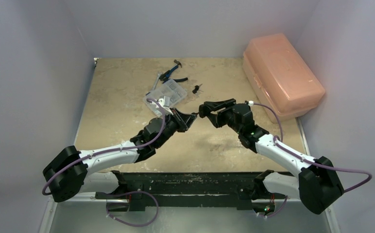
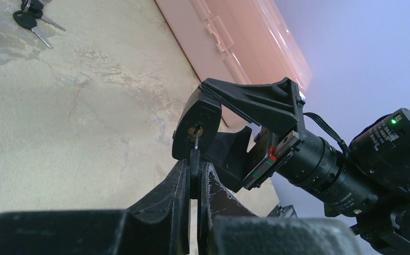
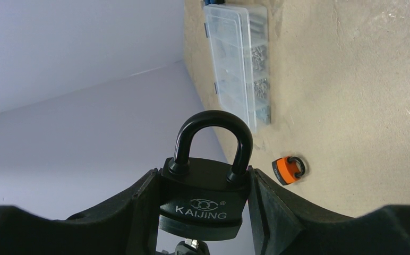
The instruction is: Unlock with the key
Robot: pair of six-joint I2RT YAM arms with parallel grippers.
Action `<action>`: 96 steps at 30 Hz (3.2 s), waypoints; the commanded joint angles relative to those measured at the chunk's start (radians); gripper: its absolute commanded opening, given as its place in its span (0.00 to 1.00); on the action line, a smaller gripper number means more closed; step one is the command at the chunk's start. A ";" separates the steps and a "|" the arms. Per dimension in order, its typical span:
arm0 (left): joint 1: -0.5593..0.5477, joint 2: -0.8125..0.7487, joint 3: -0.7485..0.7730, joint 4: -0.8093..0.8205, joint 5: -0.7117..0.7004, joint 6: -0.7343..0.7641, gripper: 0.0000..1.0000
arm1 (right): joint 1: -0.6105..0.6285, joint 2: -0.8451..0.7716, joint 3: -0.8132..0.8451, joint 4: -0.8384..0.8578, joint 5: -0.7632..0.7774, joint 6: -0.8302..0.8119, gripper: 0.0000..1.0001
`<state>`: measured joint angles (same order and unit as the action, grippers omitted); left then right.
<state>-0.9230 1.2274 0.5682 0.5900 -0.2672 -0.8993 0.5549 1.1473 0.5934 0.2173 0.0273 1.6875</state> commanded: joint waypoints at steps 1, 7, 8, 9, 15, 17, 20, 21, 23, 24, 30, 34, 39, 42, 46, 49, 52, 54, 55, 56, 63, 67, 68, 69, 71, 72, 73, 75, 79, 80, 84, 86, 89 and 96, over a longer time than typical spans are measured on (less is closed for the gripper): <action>-0.007 0.018 -0.002 0.061 0.065 0.017 0.00 | 0.022 -0.038 0.028 0.178 -0.087 0.029 0.00; -0.007 0.002 0.070 -0.031 0.160 0.325 0.00 | 0.021 -0.041 0.041 0.155 -0.104 0.012 0.00; -0.007 -0.005 0.076 -0.047 0.172 0.373 0.00 | 0.021 -0.046 0.041 0.159 -0.105 0.012 0.00; -0.007 -0.013 0.081 -0.066 0.177 0.411 0.00 | 0.021 -0.048 0.042 0.162 -0.109 0.010 0.00; -0.007 -0.036 0.099 -0.111 0.172 0.490 0.00 | 0.023 -0.030 0.060 0.175 -0.156 0.008 0.00; -0.008 -0.031 0.093 -0.092 0.189 0.475 0.00 | 0.022 -0.026 0.064 0.178 -0.164 0.002 0.00; -0.007 -0.028 0.080 -0.060 0.199 0.432 0.00 | 0.022 -0.028 0.071 0.172 -0.164 -0.007 0.00; -0.007 -0.028 0.079 -0.061 0.187 0.406 0.00 | 0.022 -0.031 0.070 0.170 -0.159 -0.008 0.00; -0.007 -0.030 0.083 -0.074 0.157 0.366 0.00 | 0.022 -0.035 0.070 0.163 -0.151 -0.012 0.00; -0.007 -0.033 0.084 -0.078 0.151 0.351 0.00 | 0.023 -0.035 0.070 0.161 -0.149 -0.012 0.00; -0.007 -0.064 0.085 -0.125 0.102 0.285 0.00 | 0.022 -0.042 0.071 0.149 -0.130 -0.021 0.00; -0.007 -0.074 0.084 -0.145 0.088 0.211 0.00 | 0.022 -0.051 0.071 0.142 -0.113 -0.030 0.00; -0.007 -0.056 0.072 -0.143 0.071 0.084 0.00 | 0.024 -0.056 0.069 0.139 -0.109 -0.036 0.00; -0.007 -0.033 0.073 -0.108 0.093 0.096 0.00 | 0.027 -0.060 0.070 0.137 -0.110 -0.034 0.00; -0.007 -0.015 0.088 -0.076 0.136 0.215 0.00 | 0.043 -0.064 0.082 0.122 -0.111 -0.034 0.00; -0.007 -0.013 0.102 -0.080 0.139 0.296 0.00 | 0.060 -0.071 0.087 0.113 -0.102 -0.034 0.00; -0.007 0.002 0.103 -0.058 0.144 0.360 0.00 | 0.076 -0.077 0.086 0.120 -0.104 -0.015 0.00; -0.007 0.020 0.106 -0.053 0.141 0.398 0.00 | 0.093 -0.081 0.089 0.132 -0.108 -0.007 0.00; -0.007 0.028 0.110 -0.051 0.140 0.411 0.00 | 0.101 -0.085 0.094 0.128 -0.105 -0.007 0.00; -0.007 0.036 0.112 -0.052 0.134 0.420 0.00 | 0.108 -0.088 0.099 0.121 -0.101 -0.006 0.00; -0.007 0.064 0.129 -0.028 0.114 0.432 0.00 | 0.128 -0.106 0.109 0.115 -0.085 -0.007 0.00; -0.007 0.079 0.158 -0.044 0.136 0.424 0.00 | 0.130 -0.128 0.082 0.117 -0.053 -0.011 0.00; -0.007 0.080 0.165 -0.054 0.144 0.426 0.00 | 0.130 -0.134 0.075 0.116 -0.044 -0.011 0.00; -0.007 0.079 0.173 -0.070 0.157 0.432 0.00 | 0.130 -0.139 0.070 0.112 -0.034 -0.017 0.00; -0.007 0.072 0.182 -0.105 0.185 0.450 0.19 | 0.130 -0.152 0.068 0.084 -0.010 -0.030 0.00; -0.007 0.062 0.180 -0.118 0.193 0.458 0.33 | 0.131 -0.157 0.070 0.062 0.003 -0.035 0.00; -0.007 0.047 0.175 -0.130 0.198 0.465 0.44 | 0.131 -0.162 0.071 0.048 0.008 -0.043 0.00; -0.007 0.008 0.164 -0.150 0.213 0.486 0.63 | 0.130 -0.171 0.069 0.029 0.015 -0.061 0.00; -0.008 -0.059 0.180 -0.261 0.223 0.517 0.72 | 0.130 -0.176 0.045 0.013 0.069 -0.061 0.00; -0.008 -0.079 0.182 -0.289 0.217 0.523 0.72 | 0.131 -0.174 0.041 0.013 0.074 -0.061 0.00; -0.008 -0.151 0.191 -0.400 0.215 0.546 0.72 | 0.131 -0.173 0.033 -0.002 0.091 -0.071 0.00; -0.008 -0.183 0.208 -0.456 0.235 0.570 0.72 | 0.131 -0.174 0.040 -0.018 0.108 -0.086 0.00; -0.008 -0.216 0.239 -0.541 0.233 0.620 0.75 | 0.131 -0.175 0.062 -0.066 0.128 -0.118 0.00; -0.008 -0.192 0.239 -0.516 0.208 0.618 0.82 | 0.130 -0.196 0.077 -0.085 0.150 -0.175 0.00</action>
<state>-0.9260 1.0164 0.7856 0.0589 -0.0605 -0.2951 0.6868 0.9970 0.6067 0.0566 0.1421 1.5471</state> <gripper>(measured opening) 0.815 0.592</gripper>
